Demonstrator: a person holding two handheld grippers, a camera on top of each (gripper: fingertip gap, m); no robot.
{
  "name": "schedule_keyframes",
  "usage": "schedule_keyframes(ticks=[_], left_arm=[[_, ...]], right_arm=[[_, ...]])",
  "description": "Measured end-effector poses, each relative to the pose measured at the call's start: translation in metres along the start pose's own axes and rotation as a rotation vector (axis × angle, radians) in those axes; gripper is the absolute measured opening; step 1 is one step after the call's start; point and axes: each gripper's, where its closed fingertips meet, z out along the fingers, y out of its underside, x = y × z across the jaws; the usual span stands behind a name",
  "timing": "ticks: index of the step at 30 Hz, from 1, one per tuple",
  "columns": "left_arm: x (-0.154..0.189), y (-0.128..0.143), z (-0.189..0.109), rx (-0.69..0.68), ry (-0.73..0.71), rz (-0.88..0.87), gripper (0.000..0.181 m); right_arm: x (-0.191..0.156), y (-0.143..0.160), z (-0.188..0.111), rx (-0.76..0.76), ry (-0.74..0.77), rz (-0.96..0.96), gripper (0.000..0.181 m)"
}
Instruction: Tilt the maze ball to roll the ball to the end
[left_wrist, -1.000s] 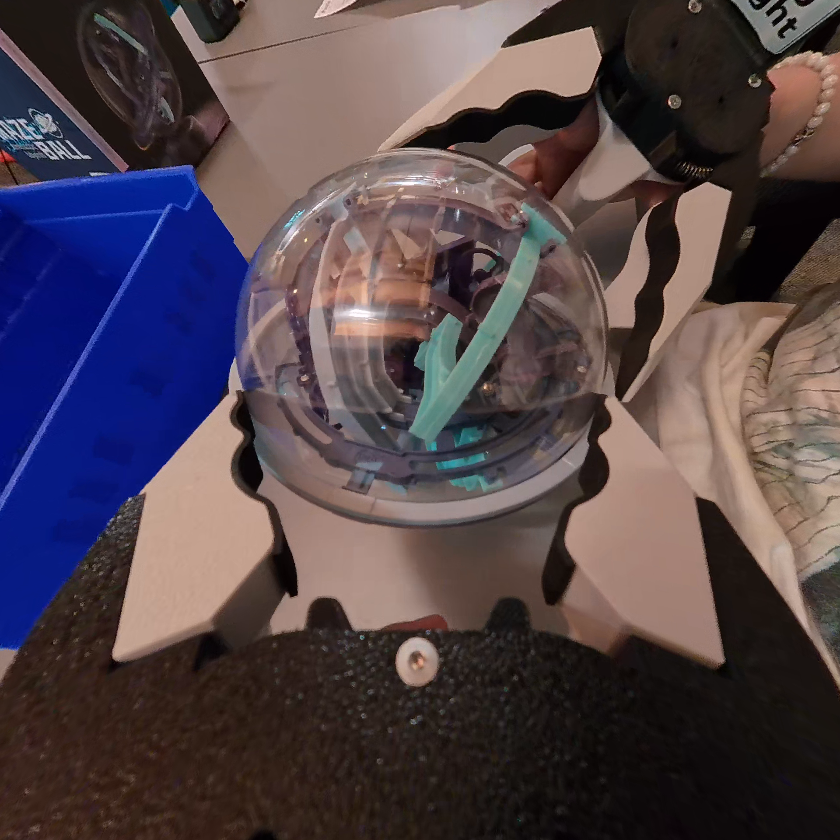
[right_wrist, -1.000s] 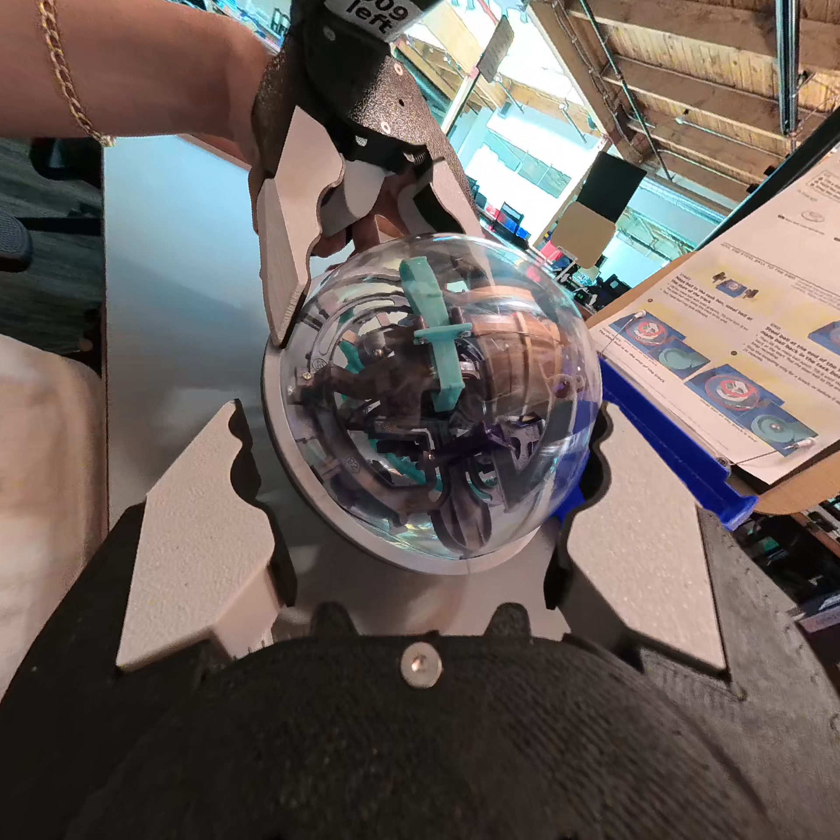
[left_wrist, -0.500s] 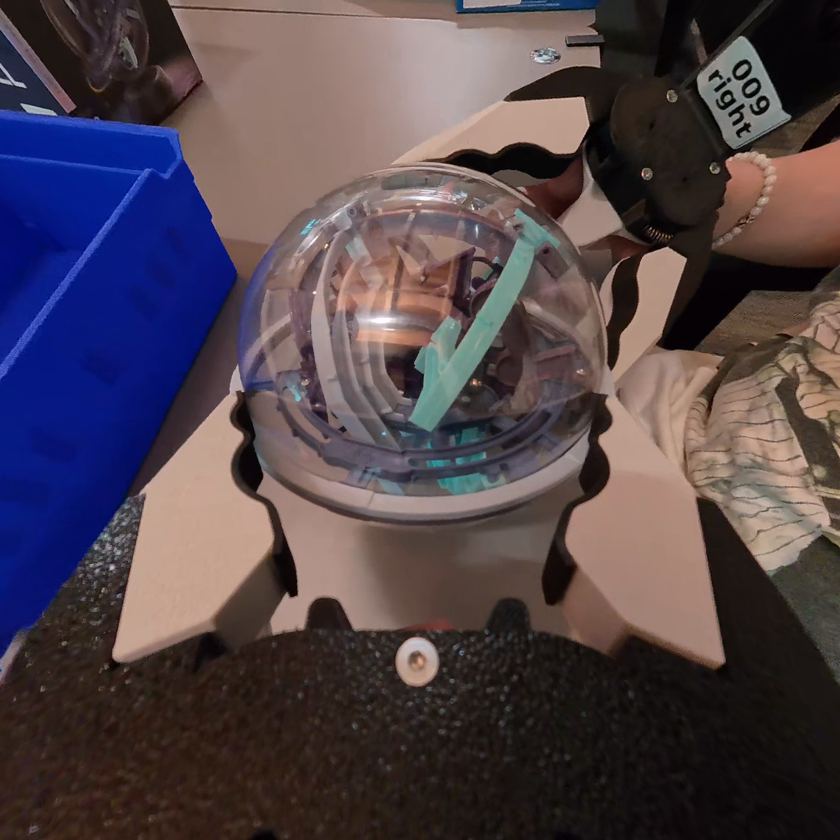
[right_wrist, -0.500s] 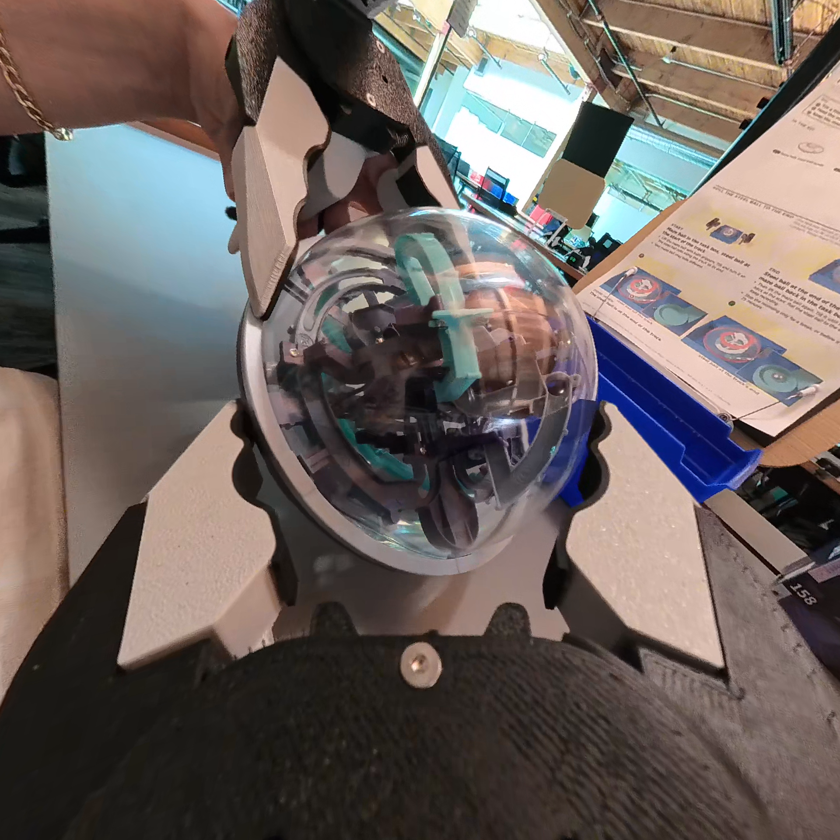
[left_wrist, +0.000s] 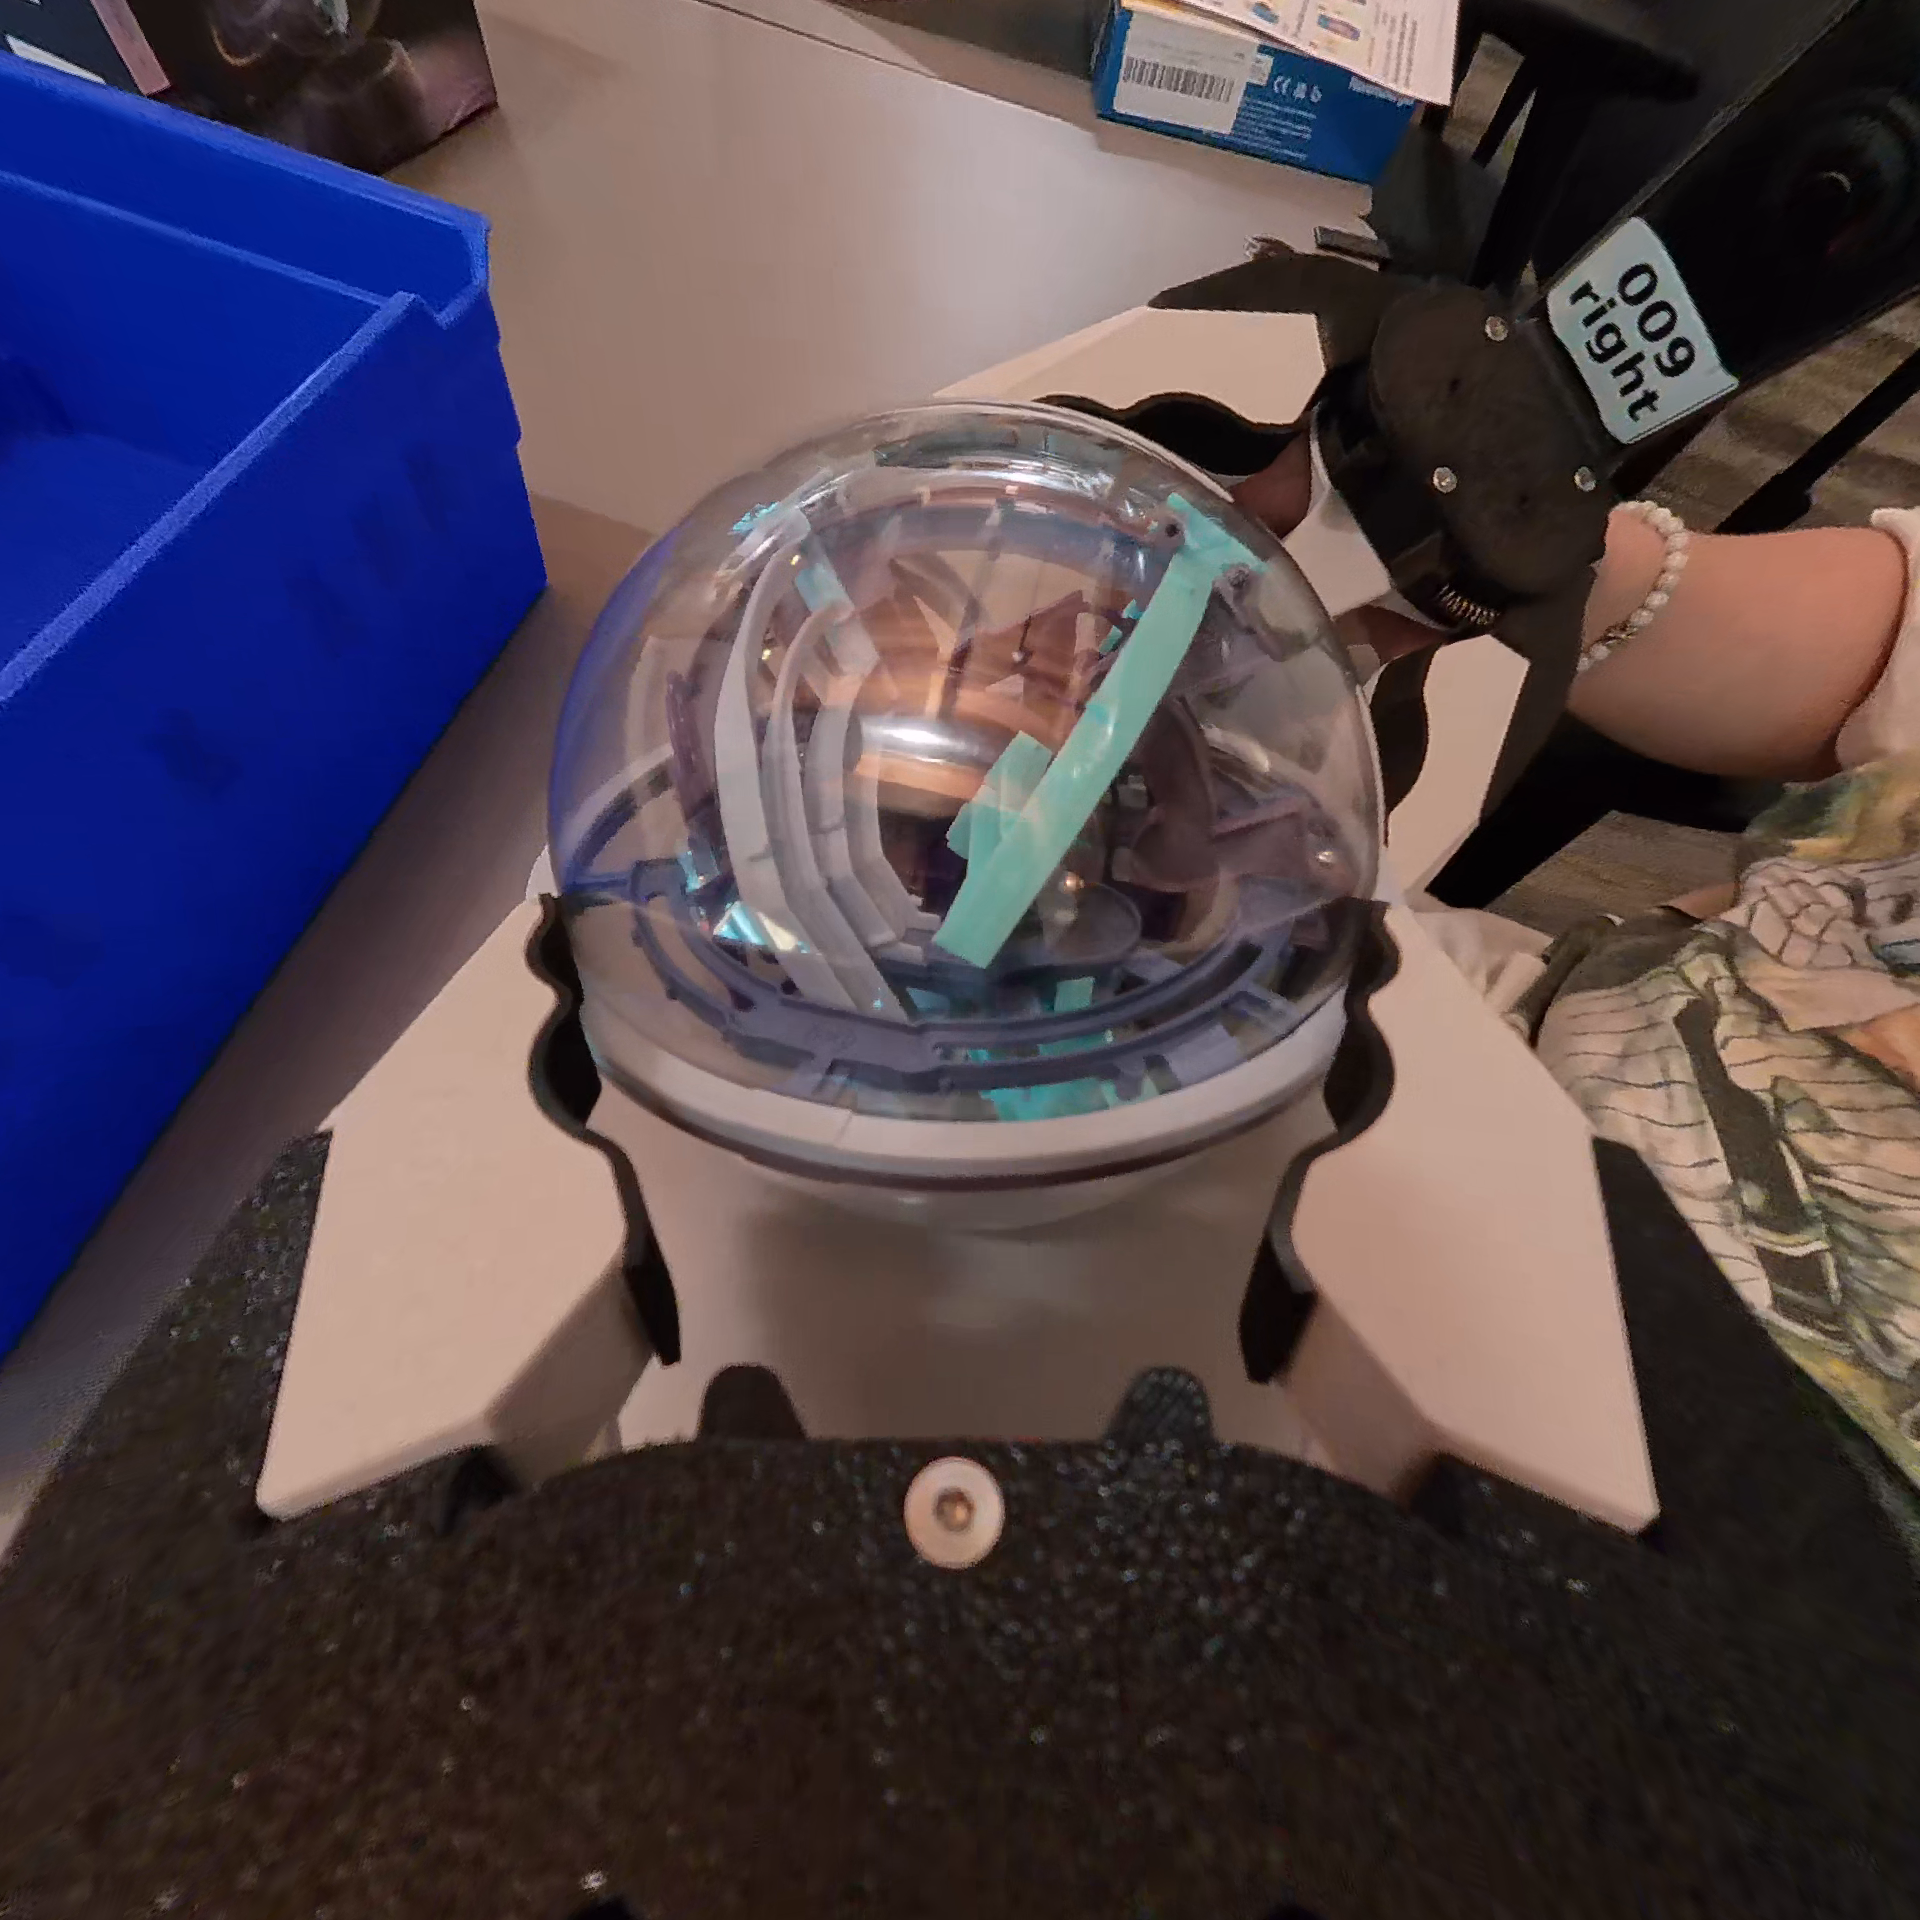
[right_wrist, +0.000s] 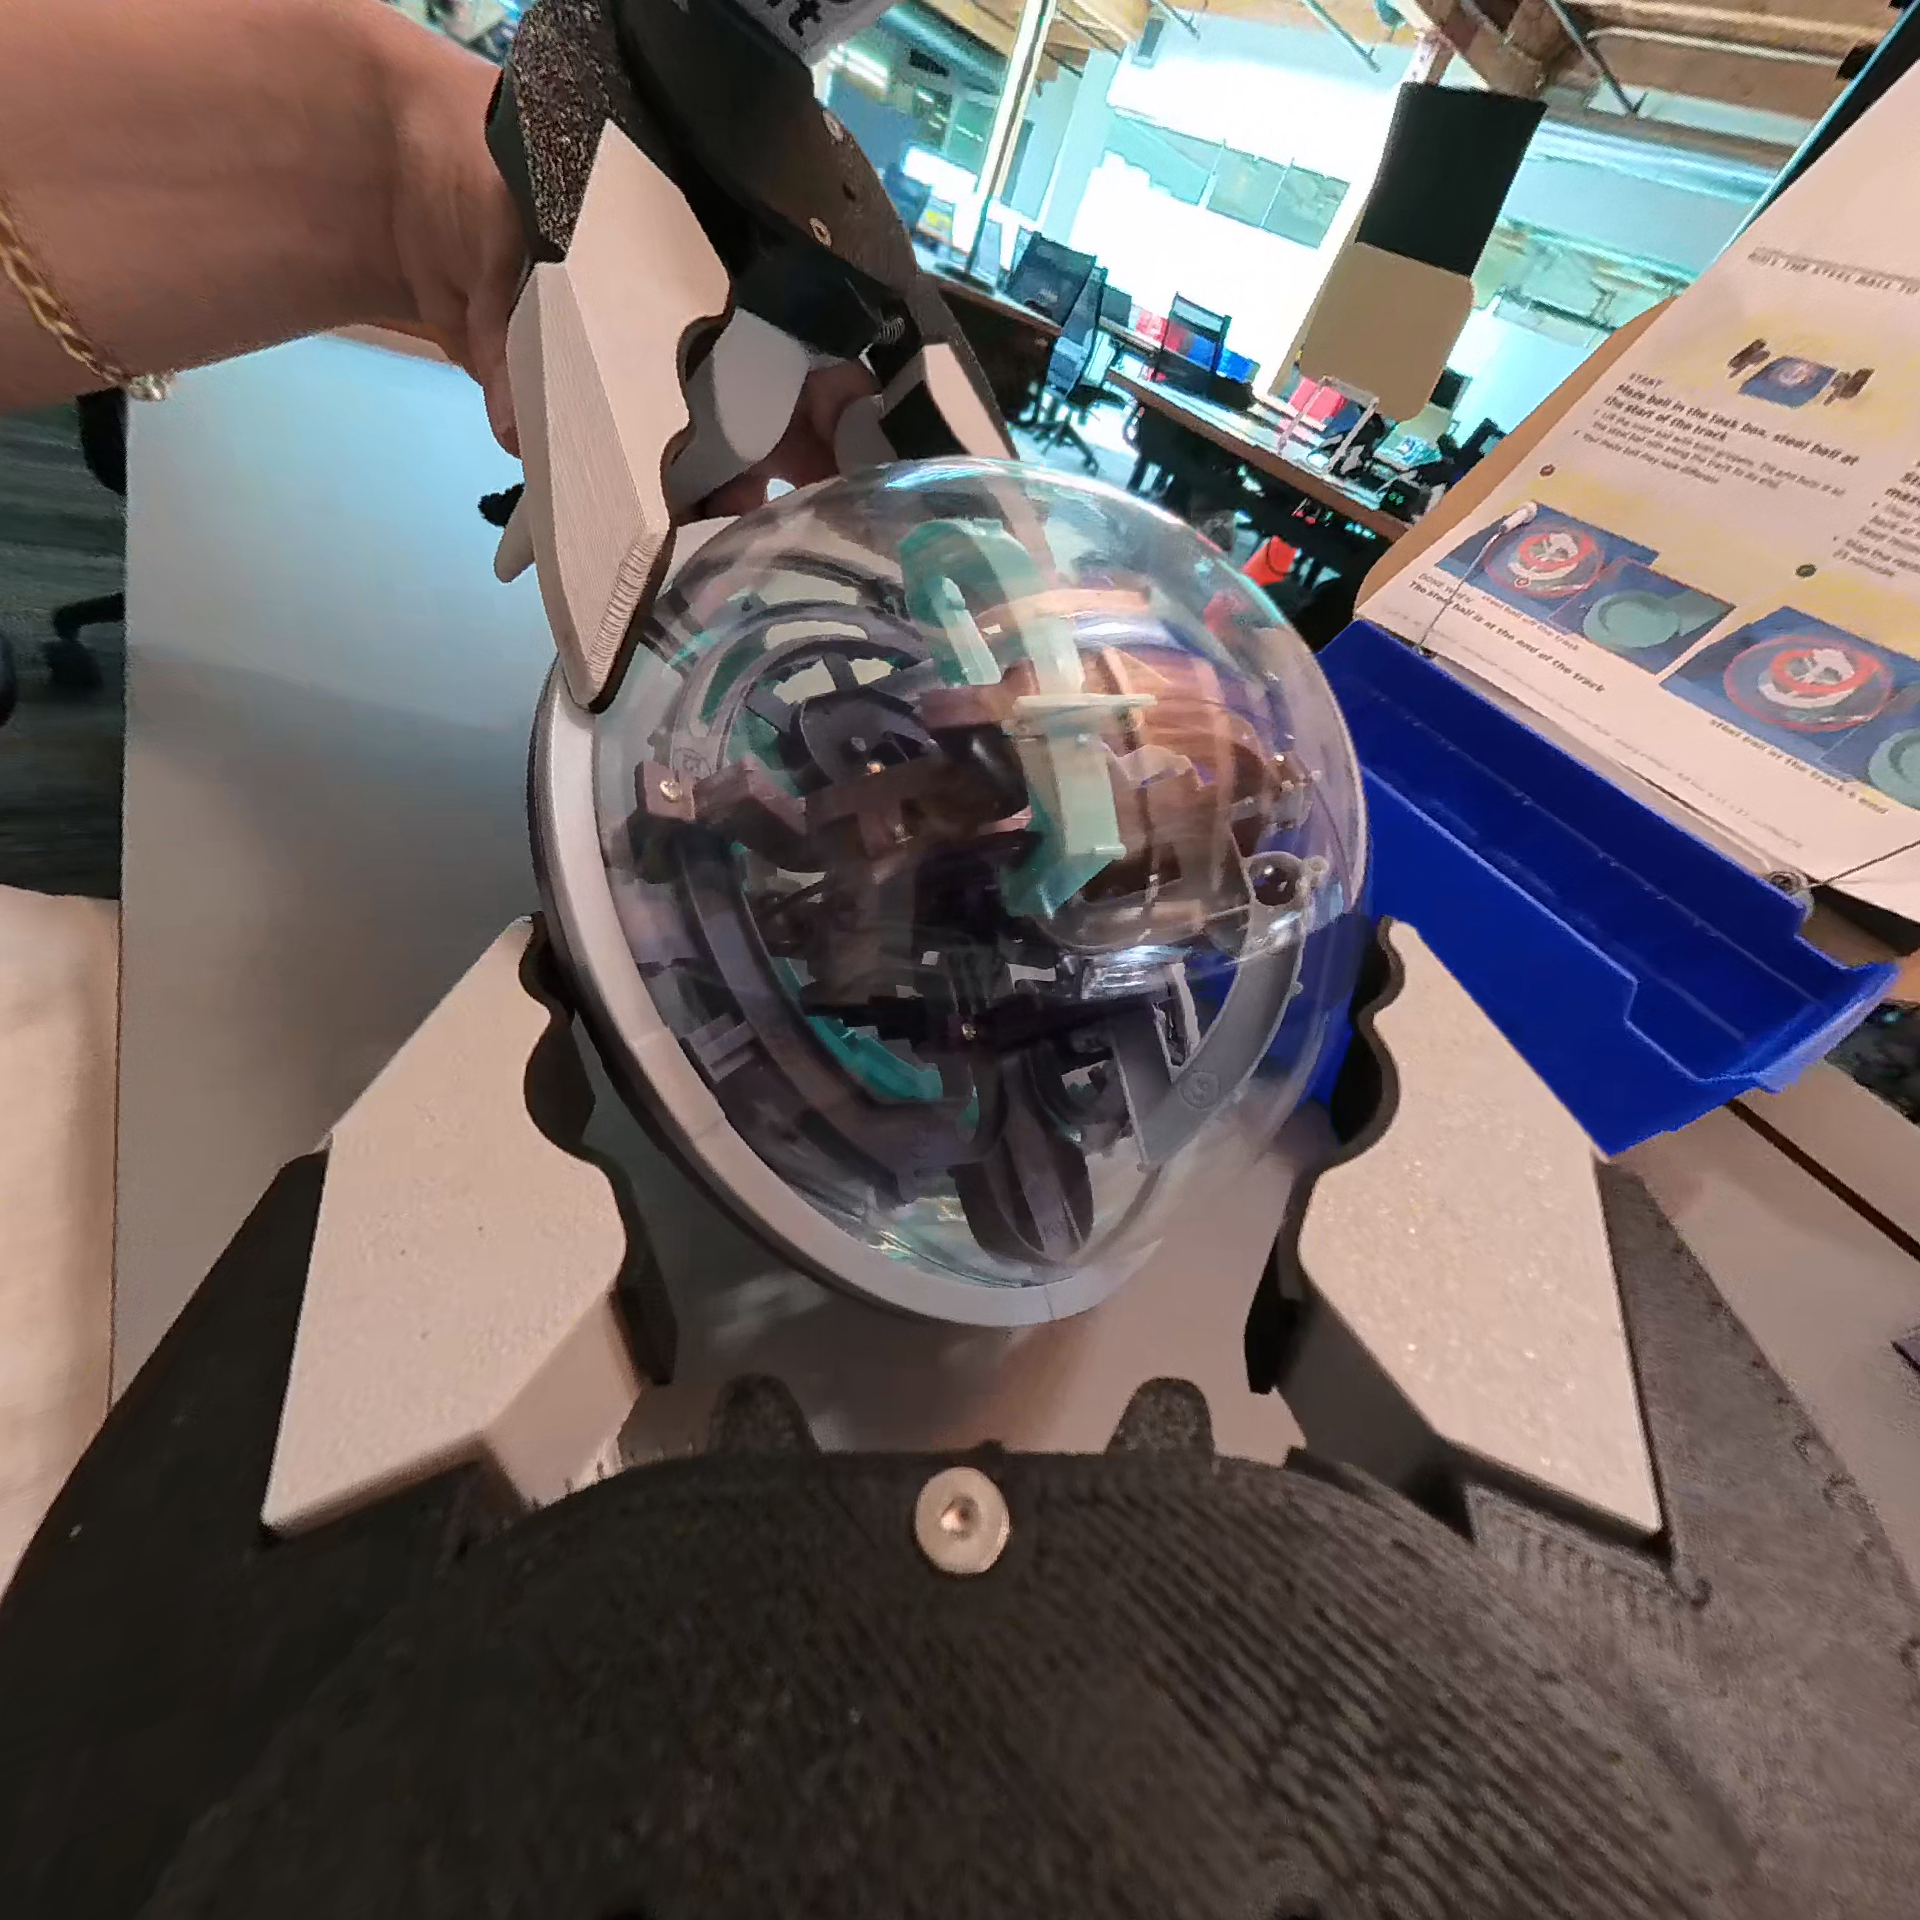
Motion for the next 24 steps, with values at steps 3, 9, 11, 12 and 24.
schedule_keyframes(ticks=[3, 9, 11, 12, 24], left_arm=[[-0.003, -0.001, 0.000, 0.011, 0.002, -0.041, 0.141], [-0.008, 0.000, -0.002, 0.033, 0.012, -0.100, 0.141], [-0.010, 0.000, -0.002, 0.039, 0.013, -0.121, 0.141], [-0.011, -0.001, -0.002, 0.040, 0.013, -0.136, 0.141], [-0.021, -0.005, 0.001, 0.035, 0.013, -0.279, 0.141]], right_arm=[[0.003, 0.000, 0.002, -0.013, -0.029, 0.026, 0.144], [0.005, -0.001, 0.007, -0.009, -0.069, 0.037, 0.146], [0.006, 0.002, 0.010, -0.025, -0.067, 0.008, 0.147], [0.007, 0.004, 0.011, -0.040, -0.067, -0.012, 0.149], [0.016, 0.010, 0.017, -0.059, -0.151, 0.049, 0.150]])
